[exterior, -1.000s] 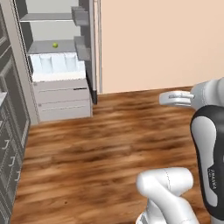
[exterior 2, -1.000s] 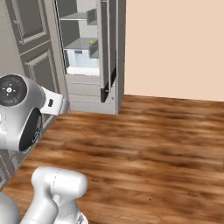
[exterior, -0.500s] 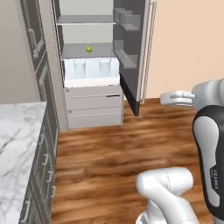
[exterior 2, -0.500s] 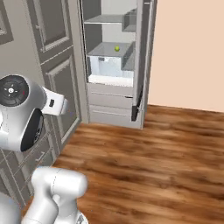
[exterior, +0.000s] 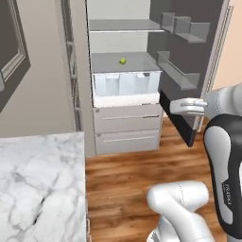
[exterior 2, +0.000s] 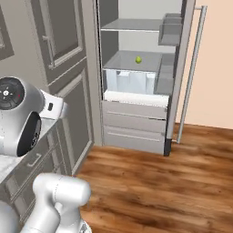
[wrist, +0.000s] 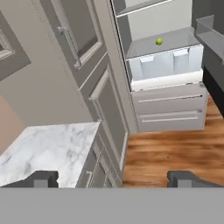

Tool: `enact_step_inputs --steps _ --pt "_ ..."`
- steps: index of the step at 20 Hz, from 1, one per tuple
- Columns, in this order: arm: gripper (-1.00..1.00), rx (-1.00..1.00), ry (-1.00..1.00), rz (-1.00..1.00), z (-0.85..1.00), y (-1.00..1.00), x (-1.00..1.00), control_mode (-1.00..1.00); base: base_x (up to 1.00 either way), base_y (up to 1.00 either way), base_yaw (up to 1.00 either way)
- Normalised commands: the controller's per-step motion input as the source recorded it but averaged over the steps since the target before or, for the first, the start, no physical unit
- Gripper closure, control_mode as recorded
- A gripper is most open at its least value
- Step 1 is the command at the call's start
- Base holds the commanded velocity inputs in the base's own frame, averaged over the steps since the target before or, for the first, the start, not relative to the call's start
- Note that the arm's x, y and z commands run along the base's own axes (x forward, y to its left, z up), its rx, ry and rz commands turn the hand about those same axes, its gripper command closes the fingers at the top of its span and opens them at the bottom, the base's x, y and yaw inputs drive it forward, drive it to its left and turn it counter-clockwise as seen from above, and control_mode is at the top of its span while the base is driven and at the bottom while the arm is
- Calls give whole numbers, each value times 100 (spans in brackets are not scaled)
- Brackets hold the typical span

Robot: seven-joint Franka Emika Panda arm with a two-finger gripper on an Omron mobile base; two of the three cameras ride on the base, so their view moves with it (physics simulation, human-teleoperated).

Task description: Retrieve the orange and pear from the fridge and place them into the bowl on the dining table.

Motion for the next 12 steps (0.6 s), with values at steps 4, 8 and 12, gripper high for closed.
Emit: enact_step_inputs --steps 4,8,12 --pt "-100 0 0 0 0 0 0 100 90 -3 -4" --pt "-100 0 0 0 0 0 0 100 95 -8 -2" --pt "-100 0 0 0 0 0 0 100 100 0 0"
